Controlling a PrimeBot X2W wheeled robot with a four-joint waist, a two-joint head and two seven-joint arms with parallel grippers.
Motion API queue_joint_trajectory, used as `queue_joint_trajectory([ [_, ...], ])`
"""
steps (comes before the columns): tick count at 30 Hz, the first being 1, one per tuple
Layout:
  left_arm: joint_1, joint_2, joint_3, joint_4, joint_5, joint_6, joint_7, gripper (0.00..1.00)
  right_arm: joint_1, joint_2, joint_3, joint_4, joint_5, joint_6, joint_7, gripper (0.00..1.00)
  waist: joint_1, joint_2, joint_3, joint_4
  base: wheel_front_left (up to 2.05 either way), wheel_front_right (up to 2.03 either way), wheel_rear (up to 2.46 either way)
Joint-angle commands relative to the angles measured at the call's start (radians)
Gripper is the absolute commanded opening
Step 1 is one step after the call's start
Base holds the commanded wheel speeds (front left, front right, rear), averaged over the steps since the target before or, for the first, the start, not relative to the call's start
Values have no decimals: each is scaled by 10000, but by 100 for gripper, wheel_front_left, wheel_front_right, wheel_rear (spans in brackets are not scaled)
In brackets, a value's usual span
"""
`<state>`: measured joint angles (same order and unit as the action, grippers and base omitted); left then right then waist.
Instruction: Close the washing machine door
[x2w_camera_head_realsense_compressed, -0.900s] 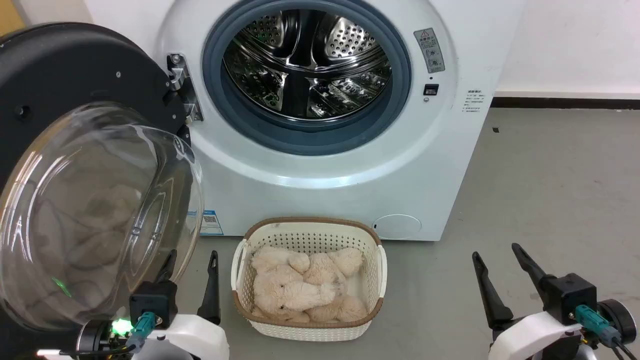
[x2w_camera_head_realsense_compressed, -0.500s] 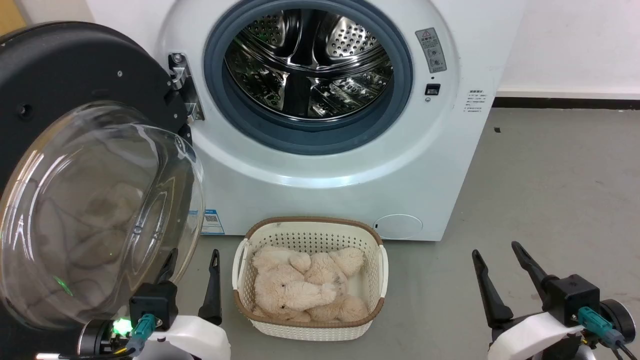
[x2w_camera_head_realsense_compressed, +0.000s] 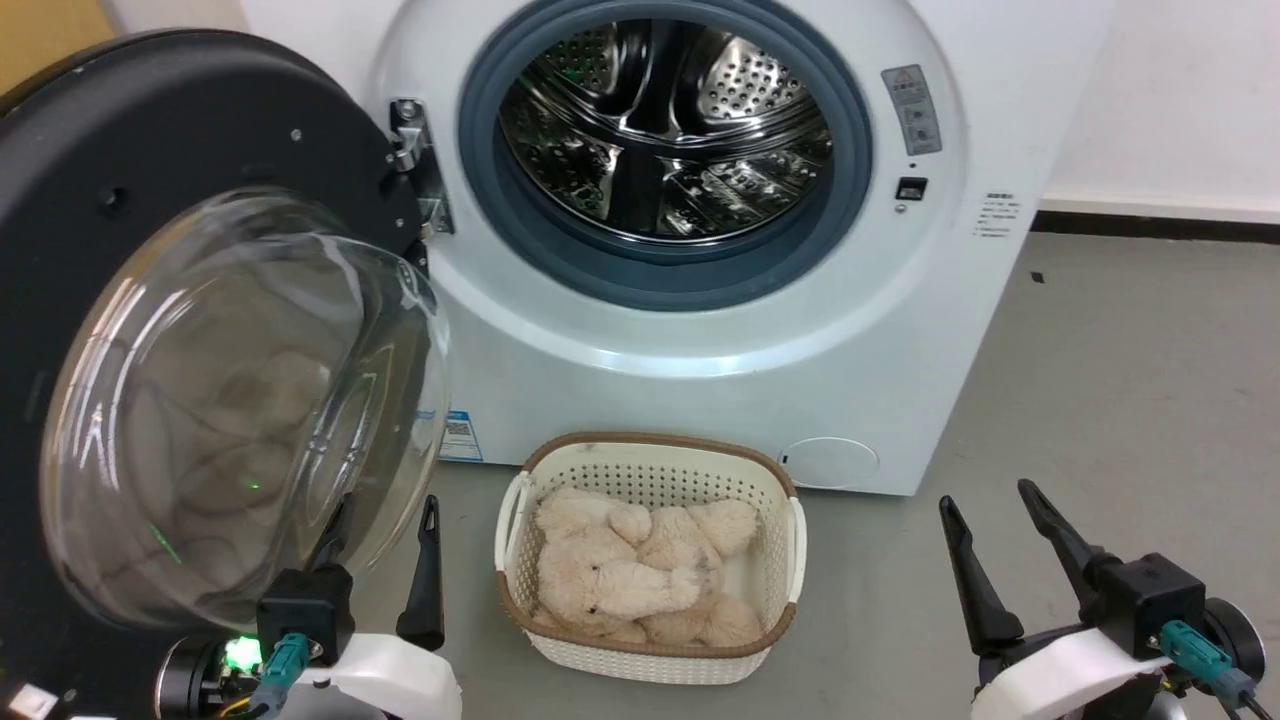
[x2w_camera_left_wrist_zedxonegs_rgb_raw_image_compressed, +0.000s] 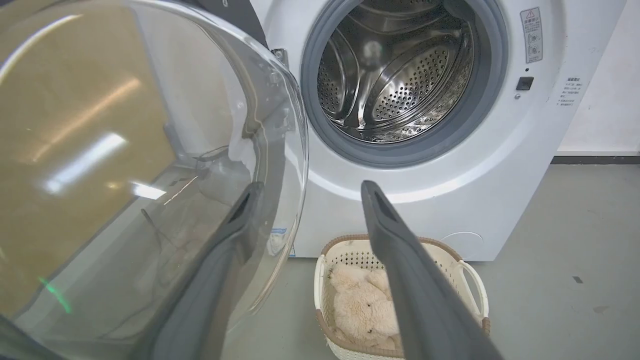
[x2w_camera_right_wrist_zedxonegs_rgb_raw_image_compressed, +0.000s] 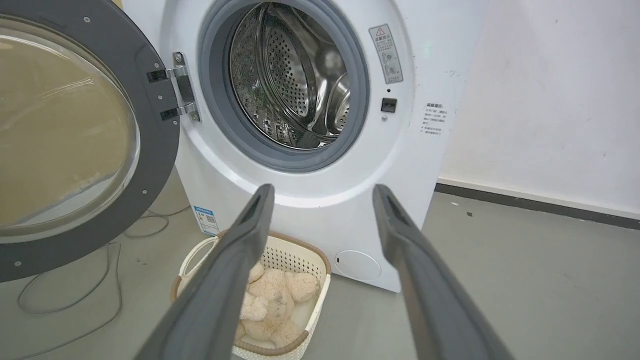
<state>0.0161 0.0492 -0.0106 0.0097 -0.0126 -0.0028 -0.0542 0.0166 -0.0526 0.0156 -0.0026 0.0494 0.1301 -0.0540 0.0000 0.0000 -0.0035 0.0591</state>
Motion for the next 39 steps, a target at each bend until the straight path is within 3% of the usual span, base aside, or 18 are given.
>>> queue_joint_trajectory([
  [1,46,4,24,18,-102,9,-119,100,125,-25,47,-65,158,2,-122,100,0,0,-17,154,0,0,0],
  [39,296,6,210,-185,-342,118,-891,100,93,-97,635,-74,880,3,-894,100,0,0,-55,2206,0,0,0],
])
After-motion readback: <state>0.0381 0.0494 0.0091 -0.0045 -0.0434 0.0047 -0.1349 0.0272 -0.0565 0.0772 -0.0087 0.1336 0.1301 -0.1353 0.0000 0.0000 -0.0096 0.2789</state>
